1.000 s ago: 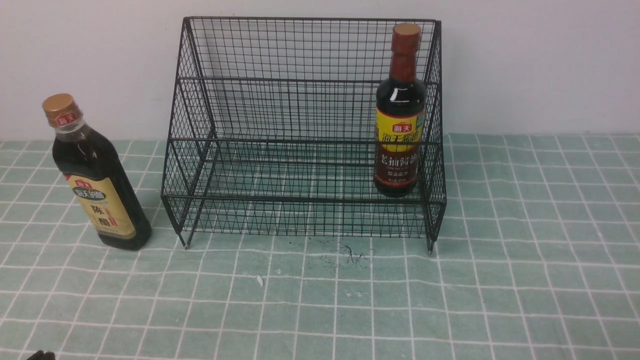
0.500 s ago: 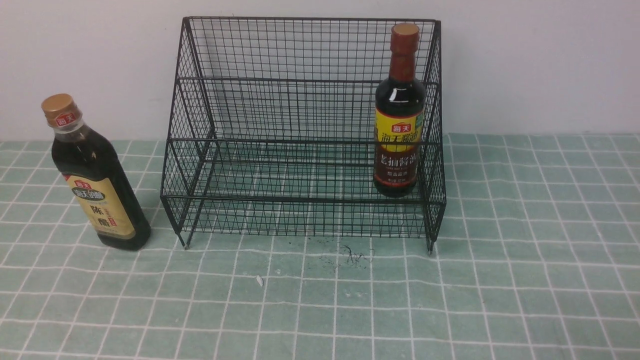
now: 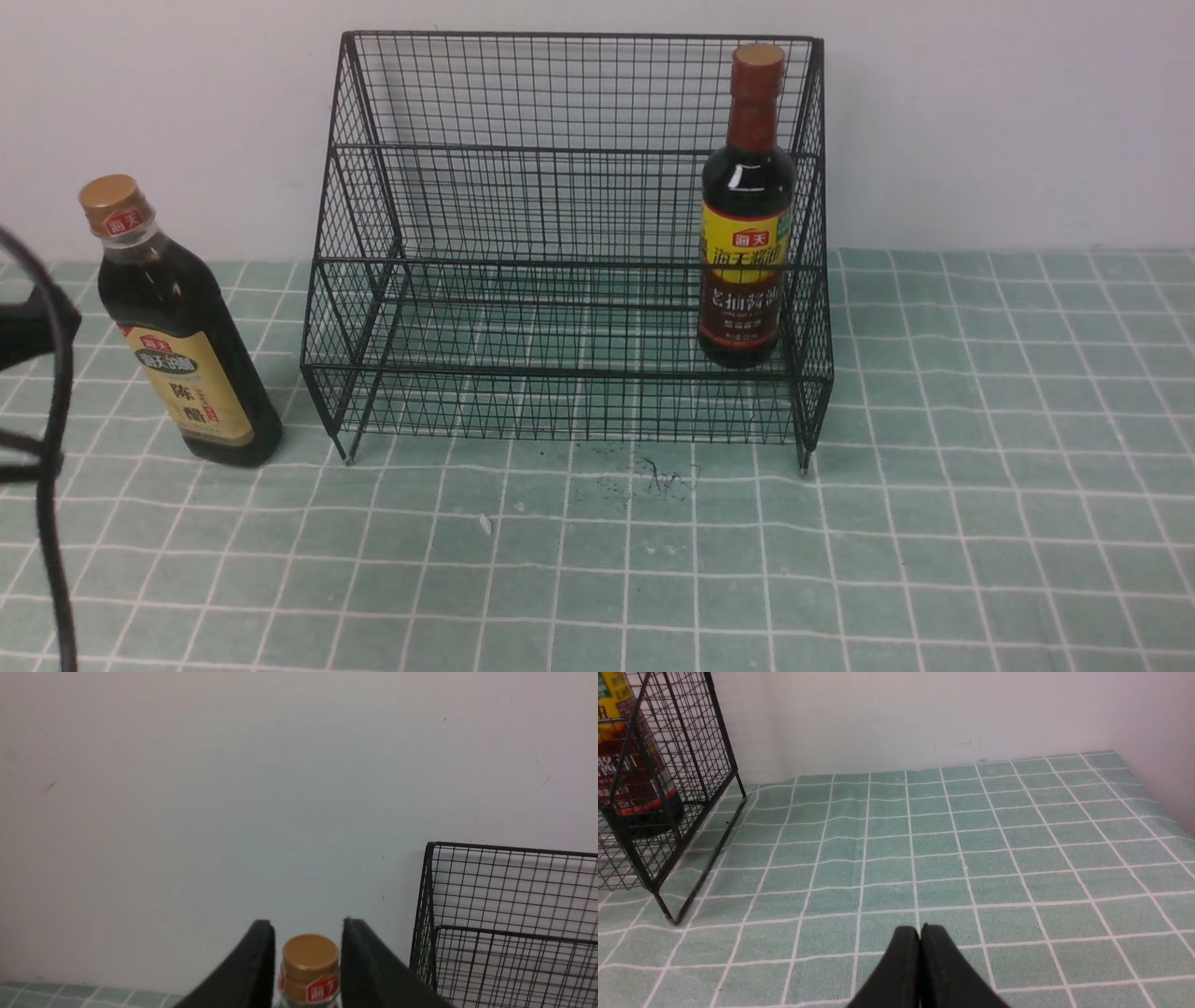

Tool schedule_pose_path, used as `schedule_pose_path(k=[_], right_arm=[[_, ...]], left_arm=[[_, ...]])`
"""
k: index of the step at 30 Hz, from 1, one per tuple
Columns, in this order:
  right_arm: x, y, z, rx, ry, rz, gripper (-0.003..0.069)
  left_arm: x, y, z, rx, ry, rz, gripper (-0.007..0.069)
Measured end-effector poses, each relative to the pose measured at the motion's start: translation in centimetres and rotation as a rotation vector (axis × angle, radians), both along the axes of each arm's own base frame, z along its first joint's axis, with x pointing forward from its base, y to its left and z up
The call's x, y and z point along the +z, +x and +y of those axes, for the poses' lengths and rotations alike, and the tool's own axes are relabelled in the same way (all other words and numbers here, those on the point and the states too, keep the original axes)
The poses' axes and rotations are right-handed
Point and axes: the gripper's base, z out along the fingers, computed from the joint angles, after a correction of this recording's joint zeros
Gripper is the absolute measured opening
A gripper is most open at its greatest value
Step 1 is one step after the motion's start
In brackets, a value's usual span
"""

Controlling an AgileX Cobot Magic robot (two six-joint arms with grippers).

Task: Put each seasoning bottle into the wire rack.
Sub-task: Use the left arm to grab the condiment bottle closest to it

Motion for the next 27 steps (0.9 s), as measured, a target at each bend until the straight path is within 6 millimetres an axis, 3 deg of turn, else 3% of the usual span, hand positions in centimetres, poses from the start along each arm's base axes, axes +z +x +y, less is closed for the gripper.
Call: schedule_pose_path(k=[2,5,10,17,22,27], right_arm=[[0.0,0.0,0.0,0.000,0.000,0.000,-0.0013],[0.0,0.0,0.0,0.000,0.000,0.000,-0.0013],[0.0,0.0,0.0,0.000,0.000,0.000,-0.0013],[0.0,0.0,0.0,0.000,0.000,0.000,-0.0013],[0.0,0.0,0.0,0.000,0.000,0.000,-0.0013],[0.0,0.0,0.0,0.000,0.000,0.000,-0.0013]], left_arm=[[0.2,0.8,-0.1,-0.001,-0.001,0.009,0.0273],[0.3,3.4,-0.3,-0.003,0.007,0.049,0.0392],[-0.5,6.3,-0.6,-0.003,0.014,0.111,0.0482],[-3.0,10.1,-0.4,0.051,0.024,0.169,0.0491],[-4.4,11.4,-0.4,0.062,0.026,0.207,0.0484],[-5.4,12.1,-0.4,0.069,0.033,0.231,0.0398]])
